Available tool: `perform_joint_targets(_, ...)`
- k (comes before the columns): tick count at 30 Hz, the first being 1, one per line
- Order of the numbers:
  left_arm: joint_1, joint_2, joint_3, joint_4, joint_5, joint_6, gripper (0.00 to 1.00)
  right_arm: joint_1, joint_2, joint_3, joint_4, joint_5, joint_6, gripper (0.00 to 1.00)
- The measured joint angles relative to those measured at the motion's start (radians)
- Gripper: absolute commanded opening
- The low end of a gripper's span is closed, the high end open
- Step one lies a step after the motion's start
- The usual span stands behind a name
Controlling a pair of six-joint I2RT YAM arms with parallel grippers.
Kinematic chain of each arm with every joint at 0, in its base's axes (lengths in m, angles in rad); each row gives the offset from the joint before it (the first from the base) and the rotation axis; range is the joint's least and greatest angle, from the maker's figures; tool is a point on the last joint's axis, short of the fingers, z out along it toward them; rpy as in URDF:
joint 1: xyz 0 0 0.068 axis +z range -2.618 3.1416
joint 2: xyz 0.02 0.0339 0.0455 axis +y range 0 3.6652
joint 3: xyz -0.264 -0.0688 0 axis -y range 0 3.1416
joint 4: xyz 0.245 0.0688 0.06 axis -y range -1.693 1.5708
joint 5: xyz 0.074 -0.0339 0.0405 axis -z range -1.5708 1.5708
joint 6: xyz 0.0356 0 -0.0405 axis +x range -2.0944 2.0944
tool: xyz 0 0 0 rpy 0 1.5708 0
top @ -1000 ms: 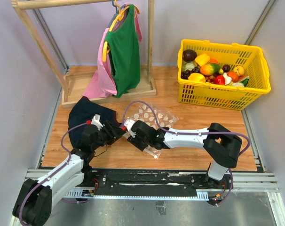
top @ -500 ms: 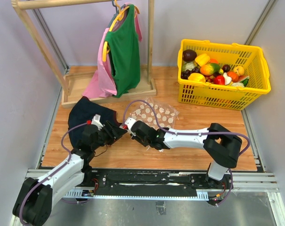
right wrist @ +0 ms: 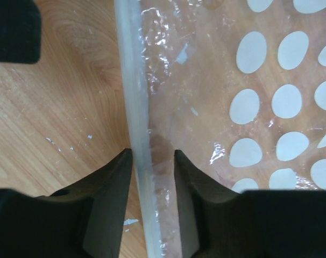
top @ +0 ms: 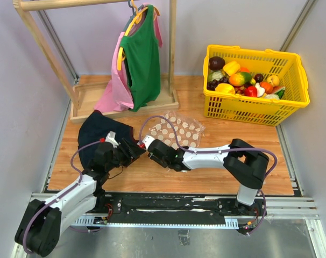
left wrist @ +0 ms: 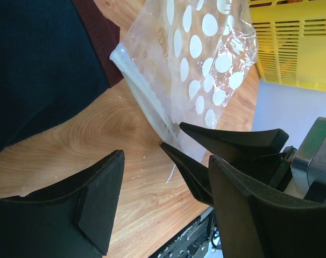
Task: Place the food in the zip-top bag and seal the zipper
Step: Pick up the zipper food storage bag at the center of the board.
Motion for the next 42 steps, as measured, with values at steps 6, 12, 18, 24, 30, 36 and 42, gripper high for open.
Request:
perform_joint_targets(6,0.0,0.004,0.0,0.0,0.0,-0.003,0.69,0.0,0.008,0.0,0.008,0.01,-0.001,0.1)
perform_joint_targets(12,0.0,0.019,0.0,0.002,0.005,-0.003,0.69,0.0,0.006,0.0,0.011,0.013,0.005,0.01)
perform_joint_targets(18,0.0,0.045,0.0,0.012,0.019,-0.002,0.7,0.0,-0.026,-0.002,0.016,0.015,0.022,0.01)
perform_joint_targets(24,0.0,0.079,0.0,0.032,0.031,-0.003,0.7,0.0,-0.063,-0.013,0.023,0.015,0.037,0.01)
perform_joint_targets(30,0.0,0.1,0.001,0.054,0.037,-0.011,0.67,0.0,-0.104,-0.019,0.028,0.014,0.056,0.01)
perform_joint_targets(36,-0.009,0.15,0.008,0.079,0.032,-0.021,0.62,0.0,-0.112,-0.023,0.031,0.013,0.079,0.01)
perform_joint_targets(42,-0.051,0.274,0.037,0.16,0.014,-0.045,0.56,0.0,-0.127,-0.03,0.035,0.003,0.1,0.01)
